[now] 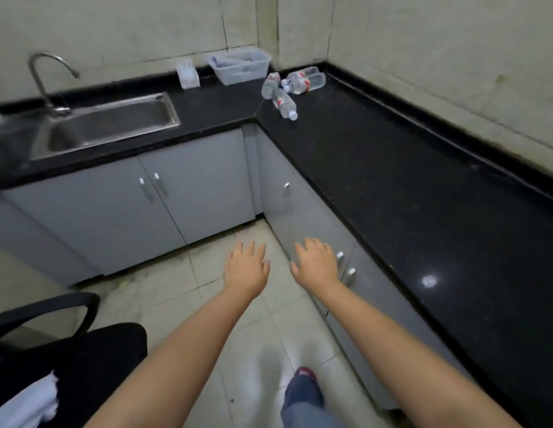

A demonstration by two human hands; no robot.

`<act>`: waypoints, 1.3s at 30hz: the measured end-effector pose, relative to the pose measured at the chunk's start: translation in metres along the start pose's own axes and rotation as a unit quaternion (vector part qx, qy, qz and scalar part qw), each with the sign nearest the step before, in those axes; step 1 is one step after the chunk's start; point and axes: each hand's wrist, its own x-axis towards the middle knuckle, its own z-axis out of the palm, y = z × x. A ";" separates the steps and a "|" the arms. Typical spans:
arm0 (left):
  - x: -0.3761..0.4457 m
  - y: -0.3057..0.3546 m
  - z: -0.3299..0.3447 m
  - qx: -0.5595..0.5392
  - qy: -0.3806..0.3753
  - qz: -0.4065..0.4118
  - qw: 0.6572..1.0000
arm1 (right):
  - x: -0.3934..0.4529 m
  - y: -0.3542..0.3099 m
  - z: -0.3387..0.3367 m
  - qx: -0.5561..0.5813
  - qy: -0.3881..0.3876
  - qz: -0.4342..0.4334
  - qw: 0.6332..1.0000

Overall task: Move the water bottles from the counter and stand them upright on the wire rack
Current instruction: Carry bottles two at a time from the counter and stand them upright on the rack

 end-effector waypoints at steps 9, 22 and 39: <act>0.180 -0.041 -0.032 0.011 -0.026 -0.010 1.000 | 0.200 0.016 -0.003 -0.006 -0.015 0.017 1.000; 0.450 -0.087 -0.101 0.001 -0.027 0.032 0.999 | 0.464 0.048 -0.057 0.017 0.020 0.114 0.993; 0.799 -0.166 -0.167 0.044 -0.040 0.169 0.984 | 0.765 0.059 -0.079 0.047 -0.022 0.331 0.942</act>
